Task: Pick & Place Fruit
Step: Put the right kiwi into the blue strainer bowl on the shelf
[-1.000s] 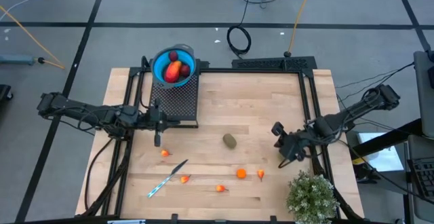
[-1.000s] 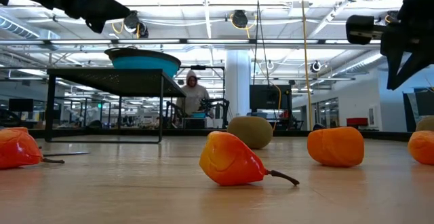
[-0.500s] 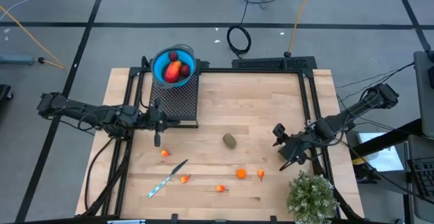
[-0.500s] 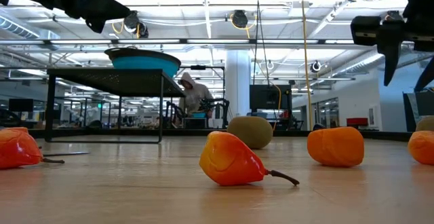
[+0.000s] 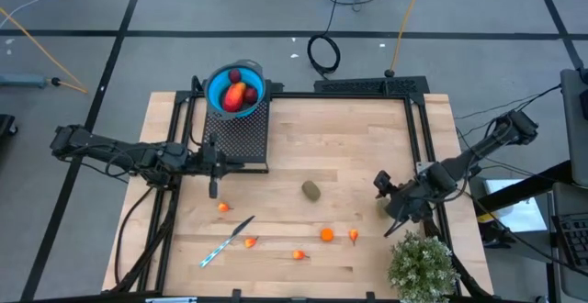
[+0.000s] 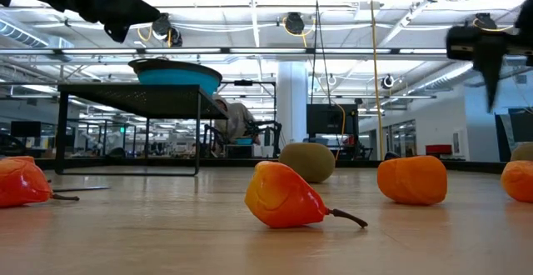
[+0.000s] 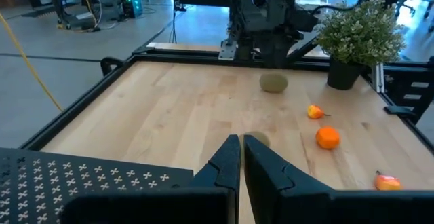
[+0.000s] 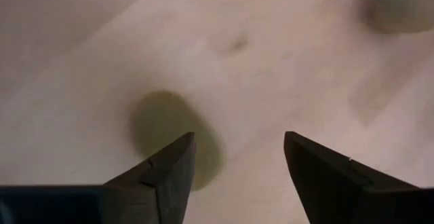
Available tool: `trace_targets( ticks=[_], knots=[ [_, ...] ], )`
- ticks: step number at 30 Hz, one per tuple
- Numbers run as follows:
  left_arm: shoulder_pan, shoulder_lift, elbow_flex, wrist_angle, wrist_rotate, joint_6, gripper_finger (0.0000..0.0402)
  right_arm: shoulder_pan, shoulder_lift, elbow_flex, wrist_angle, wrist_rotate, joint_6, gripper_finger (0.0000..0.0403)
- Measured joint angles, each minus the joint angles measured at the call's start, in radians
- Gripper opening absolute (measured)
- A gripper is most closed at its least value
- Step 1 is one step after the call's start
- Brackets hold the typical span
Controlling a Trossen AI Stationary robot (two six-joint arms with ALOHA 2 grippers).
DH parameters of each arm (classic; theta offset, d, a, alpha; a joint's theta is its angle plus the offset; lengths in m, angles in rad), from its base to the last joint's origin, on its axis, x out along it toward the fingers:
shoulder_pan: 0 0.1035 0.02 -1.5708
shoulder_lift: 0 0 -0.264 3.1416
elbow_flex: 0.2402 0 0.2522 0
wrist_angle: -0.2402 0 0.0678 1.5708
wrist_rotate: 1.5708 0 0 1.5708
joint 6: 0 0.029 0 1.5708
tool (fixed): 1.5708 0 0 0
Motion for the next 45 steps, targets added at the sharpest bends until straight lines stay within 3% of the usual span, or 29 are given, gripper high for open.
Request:
trace_targets(
  ticks=[5,21,29,41,45],
  knots=[
    [0.000,0.000,0.000,0.001,0.000,-0.052,0.0021,0.033,0.000,0.000,-0.066,-0.099,-0.004,0.0209],
    [0.000,0.000,0.000,0.001,0.000,-0.076,0.0021,0.051,0.002,-0.008,-0.061,-0.101,-0.071,0.0222],
    [0.000,0.000,0.000,-0.001,0.000,-0.075,0.0021,0.004,0.003,-0.077,0.010,-0.097,-0.166,0.0222],
    [0.000,0.000,0.000,0.000,-0.001,-0.081,0.0021,-0.060,0.004,-0.079,0.024,-0.104,-0.183,0.0222],
    [0.000,0.000,0.000,0.000,-0.001,-0.080,0.0021,-0.070,0.024,-0.080,0.028,-0.151,-0.184,0.0222]
  ],
)
